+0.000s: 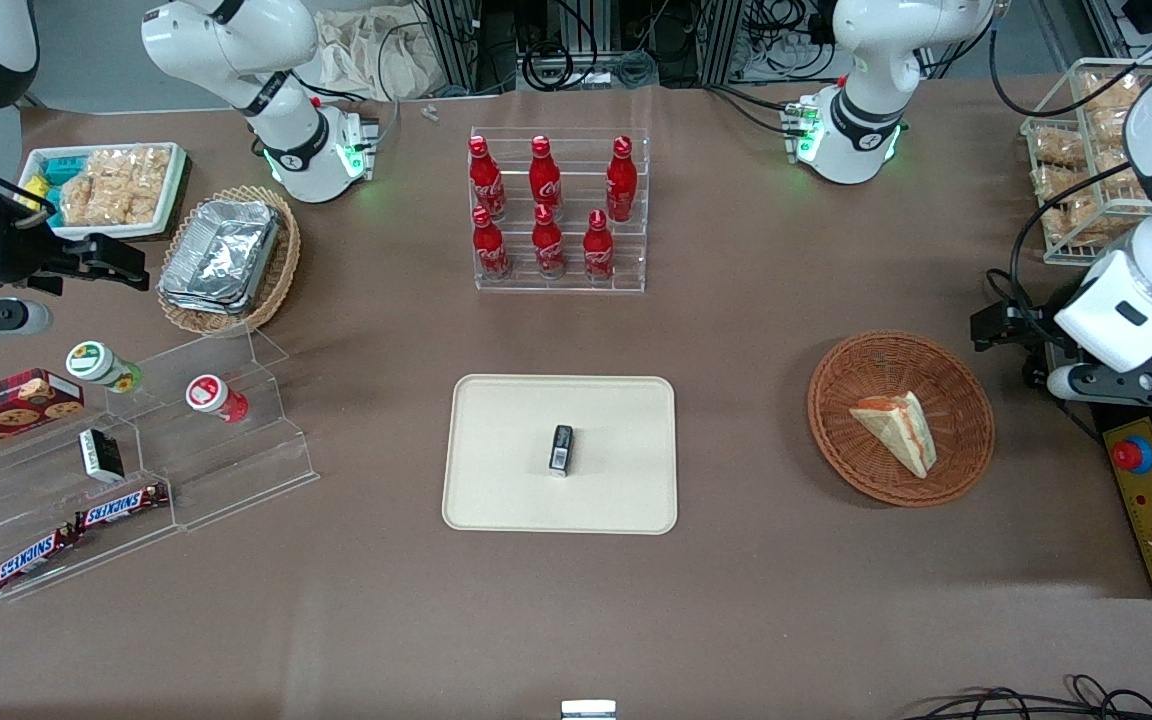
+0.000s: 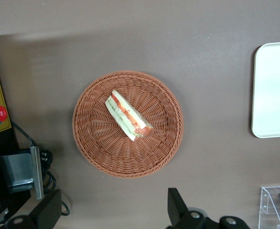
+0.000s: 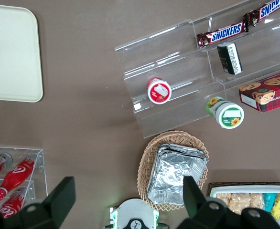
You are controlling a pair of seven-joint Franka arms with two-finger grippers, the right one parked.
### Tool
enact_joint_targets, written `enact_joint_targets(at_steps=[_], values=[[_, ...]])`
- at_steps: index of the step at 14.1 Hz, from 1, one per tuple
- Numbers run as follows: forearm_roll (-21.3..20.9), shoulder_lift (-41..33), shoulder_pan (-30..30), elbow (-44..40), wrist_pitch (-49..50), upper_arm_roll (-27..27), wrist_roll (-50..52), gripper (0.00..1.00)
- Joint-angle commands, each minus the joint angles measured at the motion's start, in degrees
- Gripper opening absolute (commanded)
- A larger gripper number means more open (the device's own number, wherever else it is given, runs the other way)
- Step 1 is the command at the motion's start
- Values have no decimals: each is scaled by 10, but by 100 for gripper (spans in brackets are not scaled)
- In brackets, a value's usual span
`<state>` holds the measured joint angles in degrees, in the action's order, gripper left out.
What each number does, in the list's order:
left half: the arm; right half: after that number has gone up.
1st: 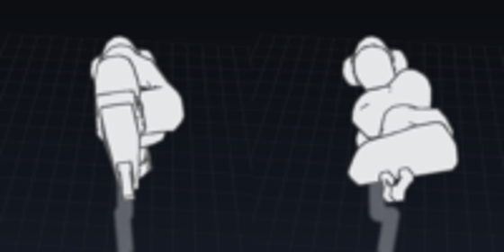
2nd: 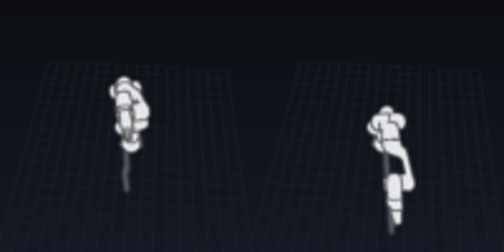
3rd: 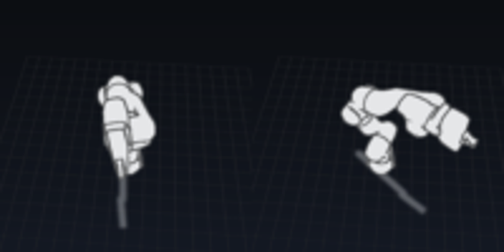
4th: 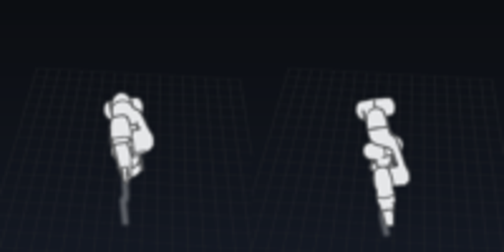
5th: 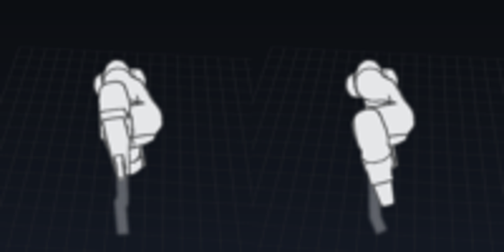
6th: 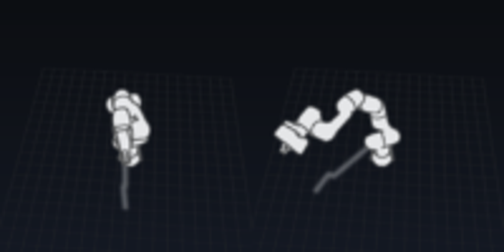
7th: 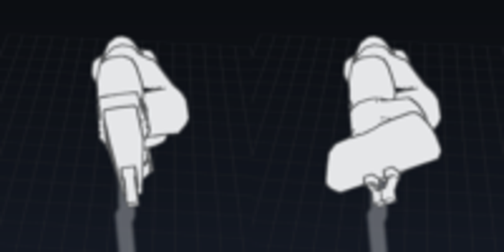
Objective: Place sandwich from basket to tray
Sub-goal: 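Move the left gripper down over the wrapped sandwich in the wicker basket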
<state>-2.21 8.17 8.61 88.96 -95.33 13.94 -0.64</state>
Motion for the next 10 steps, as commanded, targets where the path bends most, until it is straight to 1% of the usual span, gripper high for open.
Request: enact_joint_targets(at_steps=[1, 3, 4, 6, 7, 9, 10], values=[[-5, 15, 1, -24, 19, 1, -6, 100], [-7, 28, 0, -30, 17, 2, -5, 100], [-6, 33, 0, -32, 16, 1, 12, 100], [-7, 43, 3, -15, -4, 0, 100, 100], [-14, 40, 1, 19, -41, 0, 141, 100], [-15, 19, 2, 106, -144, 0, 254, 100], [-16, 19, 1, 137, -178, 0, 303, 100]])
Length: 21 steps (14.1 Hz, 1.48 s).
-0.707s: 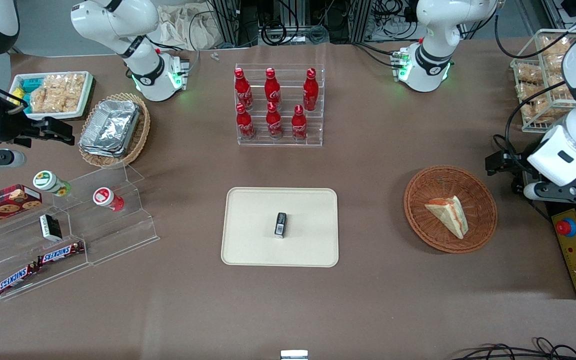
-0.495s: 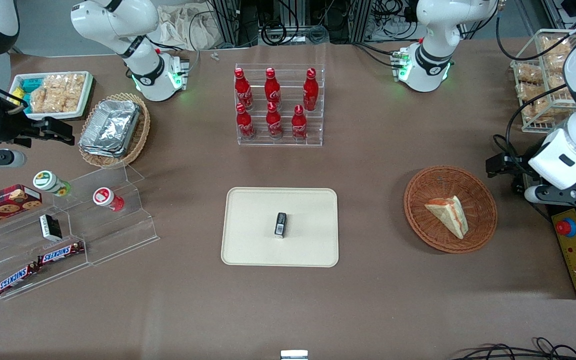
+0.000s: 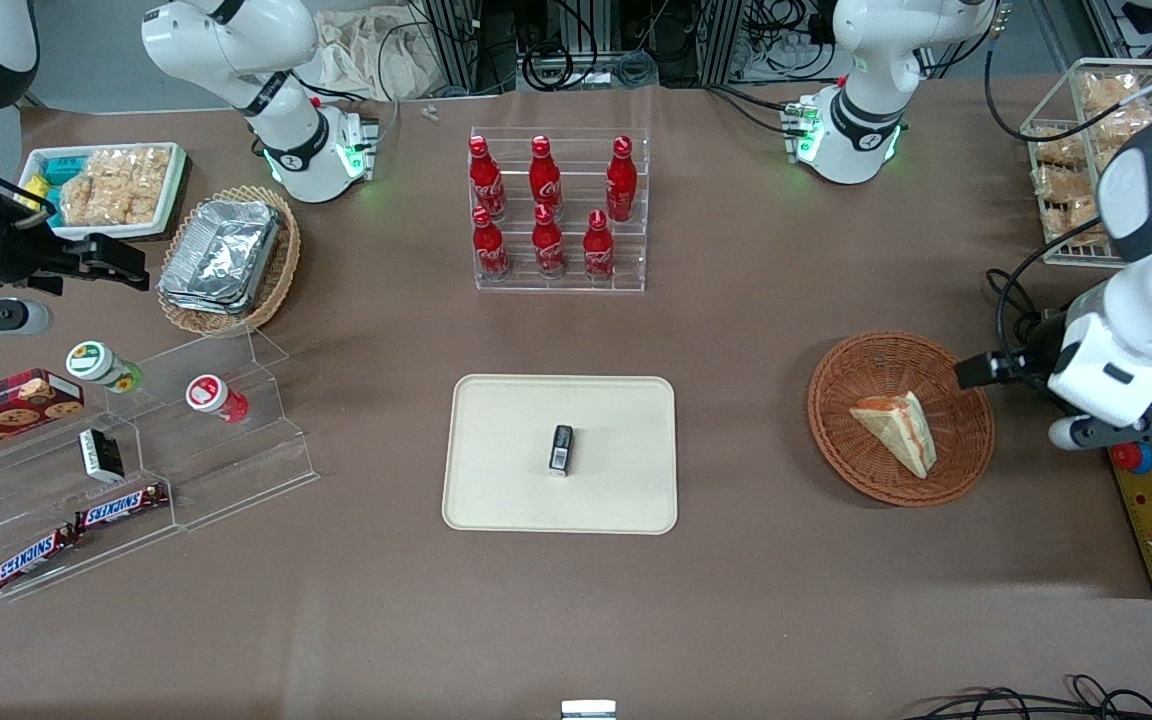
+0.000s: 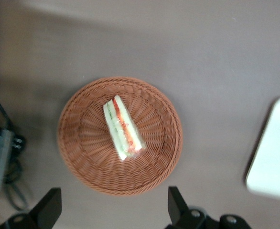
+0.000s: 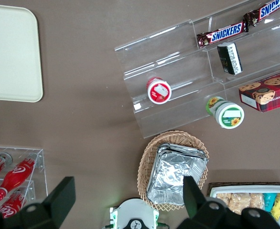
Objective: Place sandwich from basket to tray
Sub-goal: 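Move the left gripper down over the wrapped sandwich in the wicker basket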
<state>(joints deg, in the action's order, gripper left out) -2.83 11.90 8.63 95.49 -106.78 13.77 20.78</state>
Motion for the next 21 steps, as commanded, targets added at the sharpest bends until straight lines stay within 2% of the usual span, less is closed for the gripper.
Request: enact_joint_targets(at_steps=[1, 2, 4, 9, 11, 18, 19, 20, 21], values=[[-14, -13, 1, 96, -87, 2, 123, 100], [-31, -8, 0, 118, -118, 2, 144, 100], [-37, 8, 2, 149, -159, 2, 211, 100], [-61, 65, 0, 167, -232, 1, 306, 100], [-94, 74, 1, 186, -242, 1, 325, 100], [-98, 87, 2, 217, -265, -4, 327, 100], [-99, 92, 1, 215, -266, -5, 327, 87], [-100, 95, 1, 214, -266, -5, 327, 42], [-102, 95, 2, 215, -266, -5, 327, 3]])
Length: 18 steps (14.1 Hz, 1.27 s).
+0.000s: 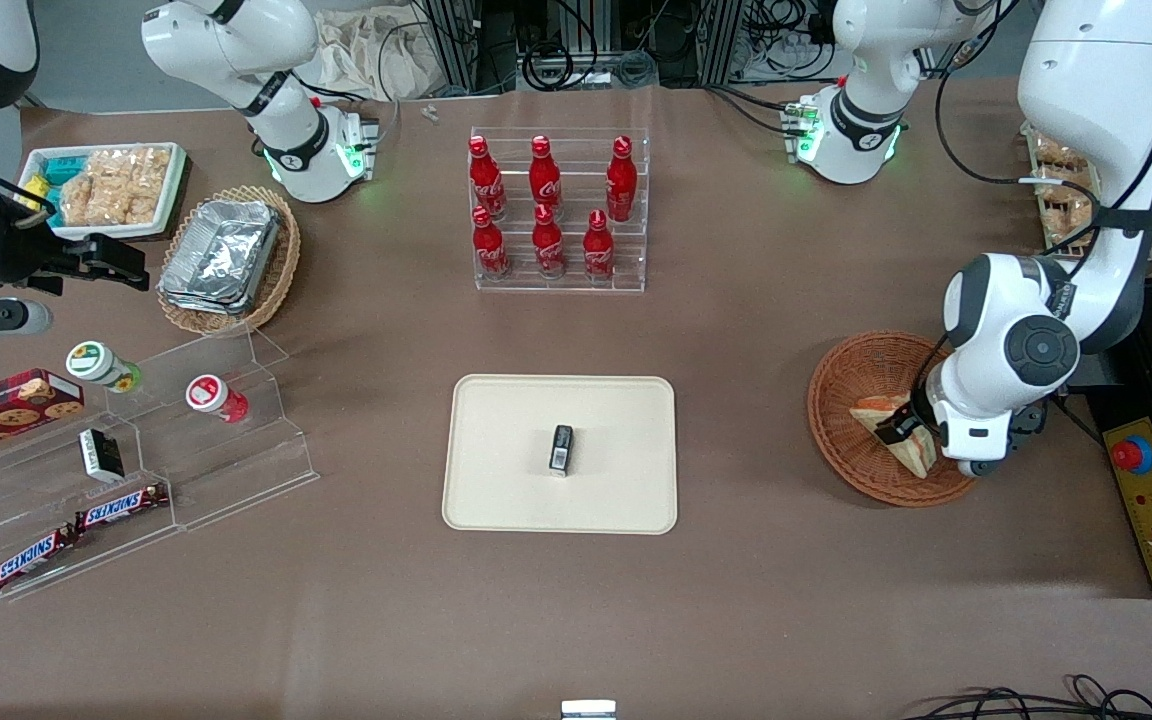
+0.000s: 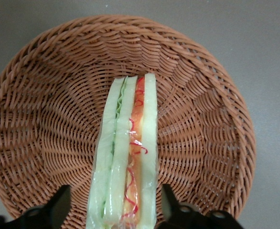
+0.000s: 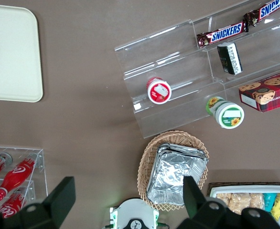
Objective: Place sandwich from basket to tray
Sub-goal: 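Close the left gripper on the sandwich and lift it from the basket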
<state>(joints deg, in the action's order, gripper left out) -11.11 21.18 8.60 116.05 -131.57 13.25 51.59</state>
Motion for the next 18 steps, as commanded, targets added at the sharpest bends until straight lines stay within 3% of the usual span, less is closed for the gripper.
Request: enact_joint_targets(at_steps=[1, 6, 11, 16, 18], values=[[-20, 3, 2, 8, -18, 0, 18, 0], [-19, -5, 2, -17, -1, 1, 18, 0], [-9, -29, -1, -122, 156, 12, 9, 0], [12, 4, -11, -333, 356, 97, 10, 0], [6, 25, -29, -369, 374, 133, 7, 0]])
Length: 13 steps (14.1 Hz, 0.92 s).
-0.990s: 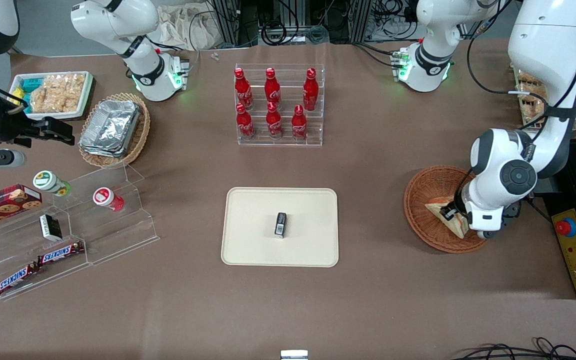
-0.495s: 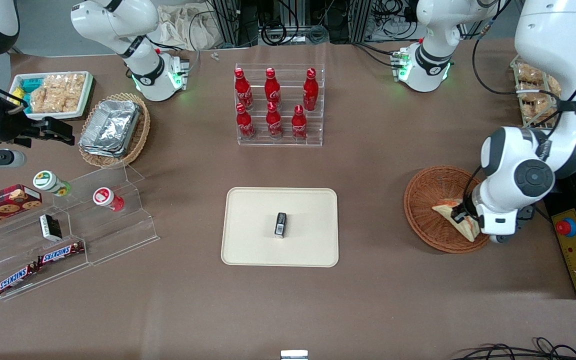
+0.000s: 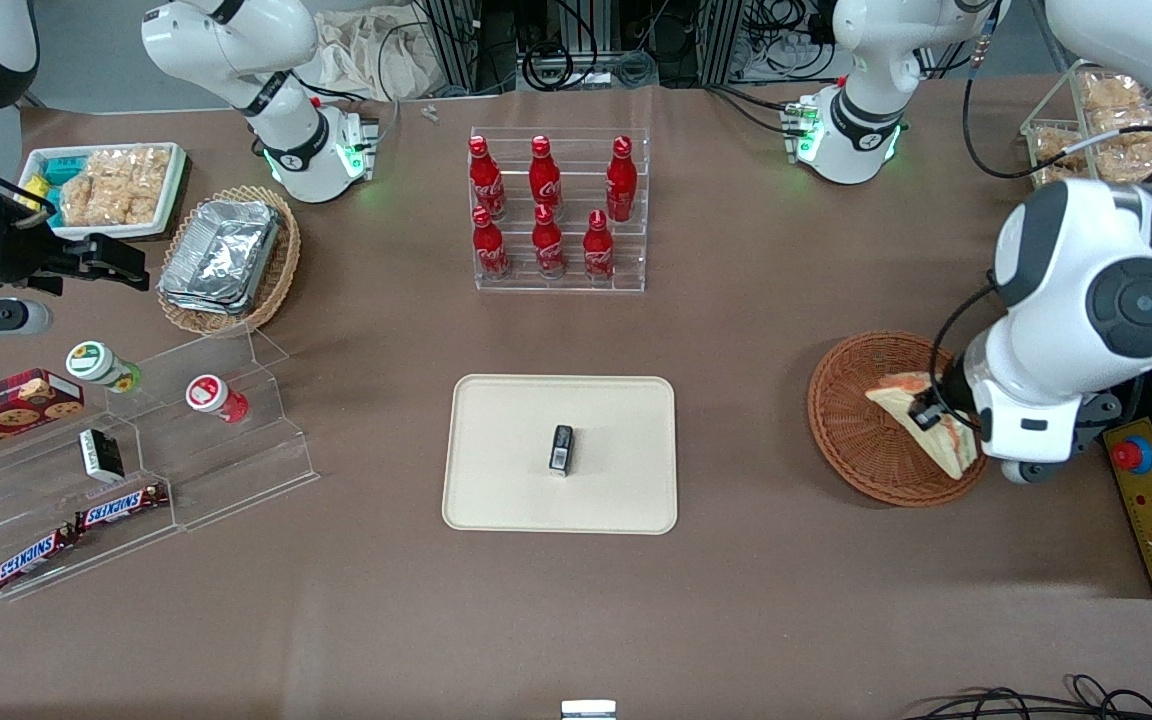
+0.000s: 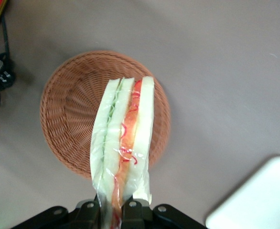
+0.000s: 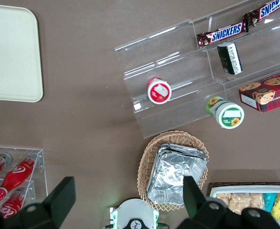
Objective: Place sandwich from basket to tray
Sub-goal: 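Carry the sandwich with the left gripper over the cream tray and lower it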
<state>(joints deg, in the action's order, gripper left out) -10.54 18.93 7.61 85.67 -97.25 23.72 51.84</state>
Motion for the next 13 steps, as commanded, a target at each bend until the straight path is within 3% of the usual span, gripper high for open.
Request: enact_joint_targets(at_steps=[1, 4, 7, 10, 13], values=[[-2, 61, -38, -76, 26, 40, -13, 0], [-2, 129, -108, -135, 21, 40, -140, 0], [-4, 190, -159, -150, -59, 37, -143, 0], [-57, 260, -199, -151, -170, 37, -138, 0], [-69, 301, -204, -150, -218, 37, -136, 0]])
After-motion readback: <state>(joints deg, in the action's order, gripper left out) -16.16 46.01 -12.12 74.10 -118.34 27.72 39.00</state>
